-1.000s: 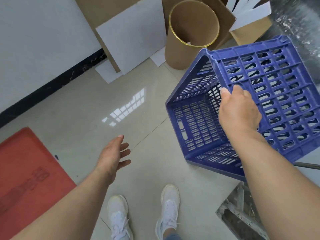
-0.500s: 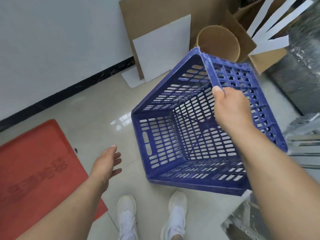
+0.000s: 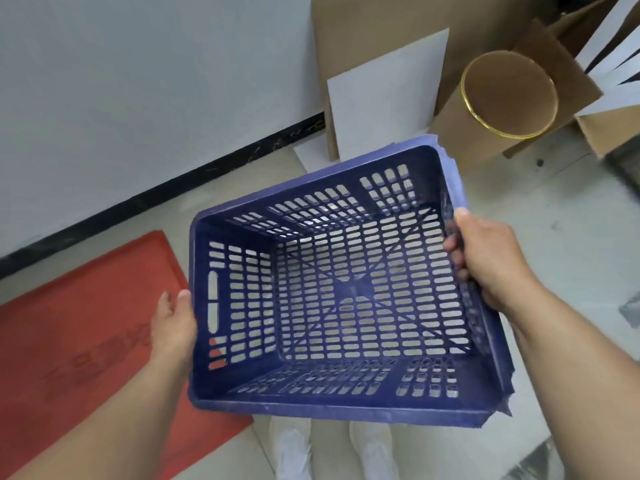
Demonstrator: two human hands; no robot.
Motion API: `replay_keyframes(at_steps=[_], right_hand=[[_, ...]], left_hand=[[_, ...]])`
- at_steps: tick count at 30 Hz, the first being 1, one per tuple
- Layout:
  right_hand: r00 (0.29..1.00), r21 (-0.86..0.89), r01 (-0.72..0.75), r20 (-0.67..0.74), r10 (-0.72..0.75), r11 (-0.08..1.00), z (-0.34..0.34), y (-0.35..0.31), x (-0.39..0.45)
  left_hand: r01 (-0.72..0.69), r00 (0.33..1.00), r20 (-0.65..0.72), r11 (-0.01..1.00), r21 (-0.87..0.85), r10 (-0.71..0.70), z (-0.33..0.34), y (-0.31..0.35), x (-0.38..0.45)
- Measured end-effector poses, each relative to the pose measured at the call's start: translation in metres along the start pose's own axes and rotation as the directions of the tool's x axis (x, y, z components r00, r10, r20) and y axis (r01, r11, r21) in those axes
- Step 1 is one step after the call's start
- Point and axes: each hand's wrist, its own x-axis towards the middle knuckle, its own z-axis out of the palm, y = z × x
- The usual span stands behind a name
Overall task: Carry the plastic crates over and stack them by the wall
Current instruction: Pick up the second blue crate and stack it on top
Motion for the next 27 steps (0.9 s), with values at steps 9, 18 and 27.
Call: replay_keyframes(at_steps=[9, 18, 27], right_hand=[[0.999, 0.084, 0.007, 0.032, -0.010, 0.996, 0.008, 0.013, 0.027], [0.982, -0.012, 0.001, 0.189, 0.002, 1.000, 0.067, -0.011, 0.010], [0.926, -0.083, 0.039, 0.379, -0.005, 0.996, 0.229, -0.019, -0.064]], left_hand=[[0.224, 0.955, 0.230, 0.965, -0.134, -0.189, 0.001, -0.031, 0.068], [0.314, 0.948, 0.077, 0.878, -0.361, -0.307, -0.079, -0.065, 0.080], [0.242, 0.947, -0.090, 0.868, -0.434, -0.309, -0.256, -0.132, 0.133]])
